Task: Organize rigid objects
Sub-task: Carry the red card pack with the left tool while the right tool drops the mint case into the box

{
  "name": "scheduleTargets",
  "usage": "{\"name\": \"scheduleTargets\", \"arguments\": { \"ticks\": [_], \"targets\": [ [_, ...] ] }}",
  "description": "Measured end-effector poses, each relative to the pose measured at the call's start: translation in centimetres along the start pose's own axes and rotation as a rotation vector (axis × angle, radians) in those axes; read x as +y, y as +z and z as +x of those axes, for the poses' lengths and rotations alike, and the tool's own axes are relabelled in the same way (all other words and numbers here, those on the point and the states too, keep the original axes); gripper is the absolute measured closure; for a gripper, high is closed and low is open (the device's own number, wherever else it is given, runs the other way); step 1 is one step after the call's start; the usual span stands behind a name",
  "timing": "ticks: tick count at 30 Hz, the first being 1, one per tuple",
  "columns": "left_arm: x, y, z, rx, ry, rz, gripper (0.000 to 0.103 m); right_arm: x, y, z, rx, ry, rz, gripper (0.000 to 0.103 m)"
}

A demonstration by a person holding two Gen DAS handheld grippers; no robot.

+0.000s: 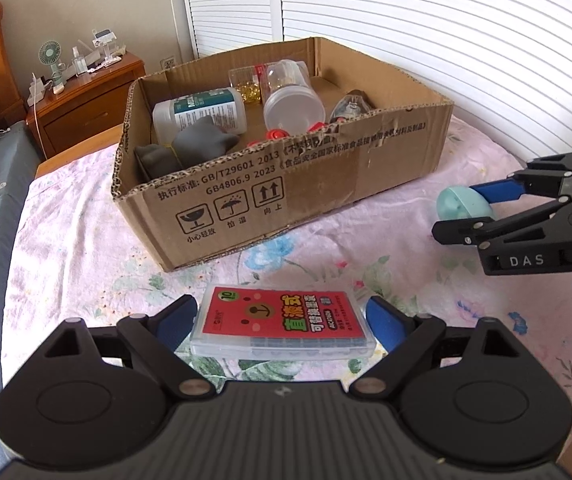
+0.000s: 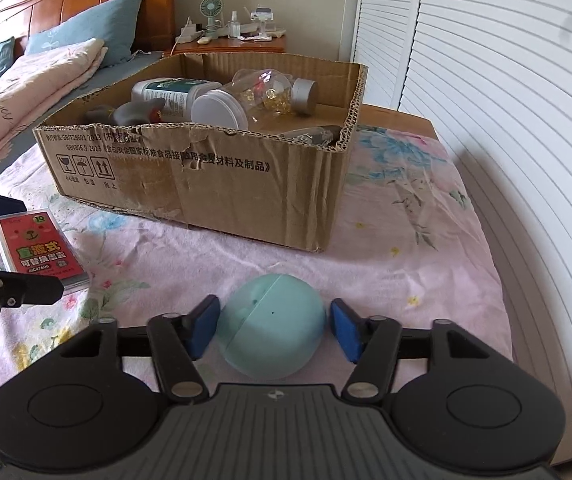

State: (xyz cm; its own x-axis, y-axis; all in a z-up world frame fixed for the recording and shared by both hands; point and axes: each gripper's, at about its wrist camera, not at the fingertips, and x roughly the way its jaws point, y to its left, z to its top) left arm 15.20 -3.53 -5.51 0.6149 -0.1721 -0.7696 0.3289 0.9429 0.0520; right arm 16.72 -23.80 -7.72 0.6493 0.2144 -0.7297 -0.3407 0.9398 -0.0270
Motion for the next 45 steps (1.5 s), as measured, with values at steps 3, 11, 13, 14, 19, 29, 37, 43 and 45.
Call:
{"name": "scheduleTargets", "arguments": {
  "ticks": [3,11,13,14,19,29,37,43,45],
  "targets": [
    [0.1,0.0,-0.2,-0.005,0.0,0.011,0.013,0.3,0.0,-0.3,0.002,-0.013,-0.02,0.042],
    [0.4,0.1,-1.4,-0.025,-0.005,0.043,0.013,0.6,0.6,-2.0,0.002,-0.014,-0.078,0.043],
    [0.5,0.3,-1.8,-0.026,-0.006,0.049,0.013,0.6,0.8,-2.6,-0.004,-0.01,-0.088,0.043],
    [0.6,0.3,-2.1,-0.026,-0.009,0.051,0.013,0.6,1.1,-2.9,-0.006,-0.007,-0.096,0.043],
    [1.1,1.1,-3.6,-0.027,-0.035,0.056,0.013,0.6,2.8,-4.5,-0.023,0.017,-0.132,0.043],
    [1.3,3.9,-6.8,-0.114,-0.042,0.092,0.013,0.4,7.5,-6.6,-0.096,0.048,-0.174,0.044],
    [1.2,6.7,-7.1,-0.161,-0.034,0.122,0.013,0.3,11.3,-4.5,-0.11,0.038,-0.175,0.044],
    [1.0,8.7,-6.2,-0.174,-0.023,0.141,0.013,0.0,12.4,-0.7,-0.031,0.053,-0.123,0.042],
    [0.9,9.2,-5.9,-0.177,-0.021,0.151,0.013,-0.2,12.4,-0.1,-0.041,0.048,-0.097,0.032]
  ]
}}
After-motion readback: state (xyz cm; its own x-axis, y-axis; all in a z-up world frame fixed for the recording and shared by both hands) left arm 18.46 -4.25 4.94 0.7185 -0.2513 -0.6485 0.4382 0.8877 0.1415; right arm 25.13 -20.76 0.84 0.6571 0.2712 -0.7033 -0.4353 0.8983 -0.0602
